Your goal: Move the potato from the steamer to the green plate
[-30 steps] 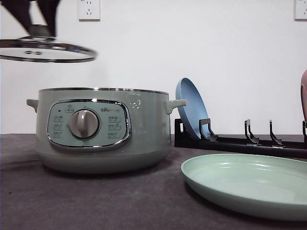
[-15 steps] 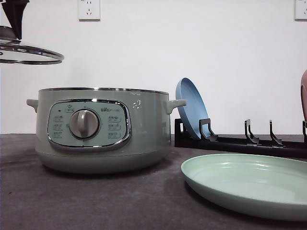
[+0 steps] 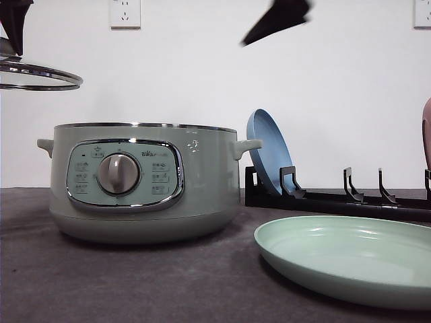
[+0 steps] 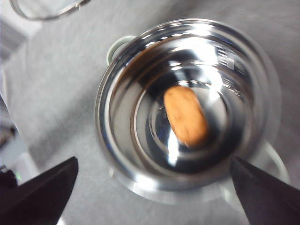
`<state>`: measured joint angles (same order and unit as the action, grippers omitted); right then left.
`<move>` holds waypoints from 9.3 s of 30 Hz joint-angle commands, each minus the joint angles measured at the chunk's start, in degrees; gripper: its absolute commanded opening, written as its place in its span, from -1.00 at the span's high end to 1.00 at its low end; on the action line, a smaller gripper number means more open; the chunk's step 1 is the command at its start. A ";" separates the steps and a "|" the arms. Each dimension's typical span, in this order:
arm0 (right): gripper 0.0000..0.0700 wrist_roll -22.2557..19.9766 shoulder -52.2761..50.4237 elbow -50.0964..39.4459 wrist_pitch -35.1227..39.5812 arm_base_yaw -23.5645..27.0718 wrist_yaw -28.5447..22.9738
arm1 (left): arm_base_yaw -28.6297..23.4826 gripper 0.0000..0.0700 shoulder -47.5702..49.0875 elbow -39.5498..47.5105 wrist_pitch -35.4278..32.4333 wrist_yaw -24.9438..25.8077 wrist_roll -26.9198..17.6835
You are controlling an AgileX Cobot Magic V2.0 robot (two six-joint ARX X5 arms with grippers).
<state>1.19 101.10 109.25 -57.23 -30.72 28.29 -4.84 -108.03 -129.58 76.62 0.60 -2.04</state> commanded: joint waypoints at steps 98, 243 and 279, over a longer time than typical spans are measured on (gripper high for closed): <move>0.45 -1.05 -37.48 -31.90 -13.65 -3.57 -27.82 | 0.09 1.00 0.39 -2.47 0.11 1.11 0.17; -0.80 7.15 -71.23 -32.67 -11.87 0.11 -22.79 | 32.45 1.00 0.39 4.47 -2.08 5.73 0.44; -0.80 7.13 -71.23 -32.67 -11.87 0.11 -22.77 | 32.44 1.00 -0.17 15.17 -11.92 1.88 -1.81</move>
<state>8.82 29.74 75.48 -69.63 -30.26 5.76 27.49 -108.03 -112.73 65.96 2.70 -3.55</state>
